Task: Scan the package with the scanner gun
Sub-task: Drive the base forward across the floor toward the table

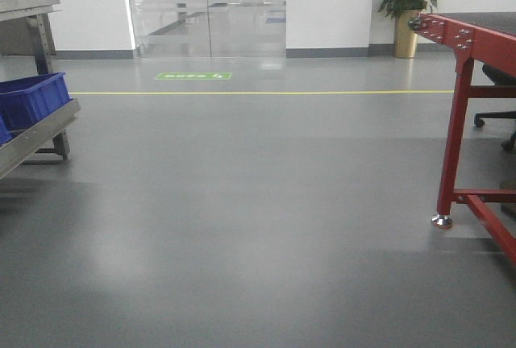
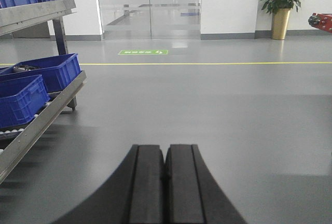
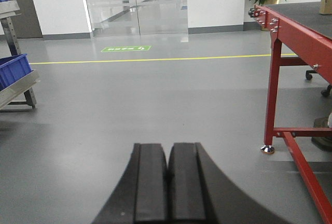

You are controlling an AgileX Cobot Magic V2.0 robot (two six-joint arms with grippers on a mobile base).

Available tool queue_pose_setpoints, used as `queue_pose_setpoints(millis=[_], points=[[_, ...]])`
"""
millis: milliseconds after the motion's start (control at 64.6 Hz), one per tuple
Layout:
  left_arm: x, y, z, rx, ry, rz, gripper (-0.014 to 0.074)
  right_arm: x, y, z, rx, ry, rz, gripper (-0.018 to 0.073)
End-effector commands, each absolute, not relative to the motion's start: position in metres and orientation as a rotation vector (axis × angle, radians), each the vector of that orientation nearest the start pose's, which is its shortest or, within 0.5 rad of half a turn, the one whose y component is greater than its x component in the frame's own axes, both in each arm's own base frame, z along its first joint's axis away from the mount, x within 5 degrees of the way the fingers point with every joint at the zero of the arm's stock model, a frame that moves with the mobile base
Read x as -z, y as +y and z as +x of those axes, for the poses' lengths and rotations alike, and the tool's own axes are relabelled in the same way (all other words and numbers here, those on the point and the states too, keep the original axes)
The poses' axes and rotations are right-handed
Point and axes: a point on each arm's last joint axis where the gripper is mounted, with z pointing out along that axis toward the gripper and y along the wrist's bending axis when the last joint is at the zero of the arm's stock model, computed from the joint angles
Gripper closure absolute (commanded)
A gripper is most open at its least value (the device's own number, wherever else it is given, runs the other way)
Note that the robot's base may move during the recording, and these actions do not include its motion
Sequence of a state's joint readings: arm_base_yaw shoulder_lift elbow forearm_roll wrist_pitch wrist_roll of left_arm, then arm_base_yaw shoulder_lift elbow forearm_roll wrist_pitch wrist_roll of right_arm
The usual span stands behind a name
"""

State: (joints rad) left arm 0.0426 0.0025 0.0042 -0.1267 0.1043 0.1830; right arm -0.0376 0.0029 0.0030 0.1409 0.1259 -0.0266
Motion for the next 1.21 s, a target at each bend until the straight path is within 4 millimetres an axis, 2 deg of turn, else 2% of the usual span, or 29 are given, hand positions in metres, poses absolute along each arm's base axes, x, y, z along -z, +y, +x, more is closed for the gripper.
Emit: queue_pose_setpoints(millis=[0,1192], points=[[-0.2053,0.0011,0.0565,-0.057,1.571,0.016,0.0708,-0.2039,-0.001,0.0565,-0.062,1.583,0.104,0.0721],[-0.2053,0.0011,0.0565,-0.057,1.571,0.016,0.0708,-0.2039,-0.0008,0.0565,-0.064,1.583,0.102,0.0721]])
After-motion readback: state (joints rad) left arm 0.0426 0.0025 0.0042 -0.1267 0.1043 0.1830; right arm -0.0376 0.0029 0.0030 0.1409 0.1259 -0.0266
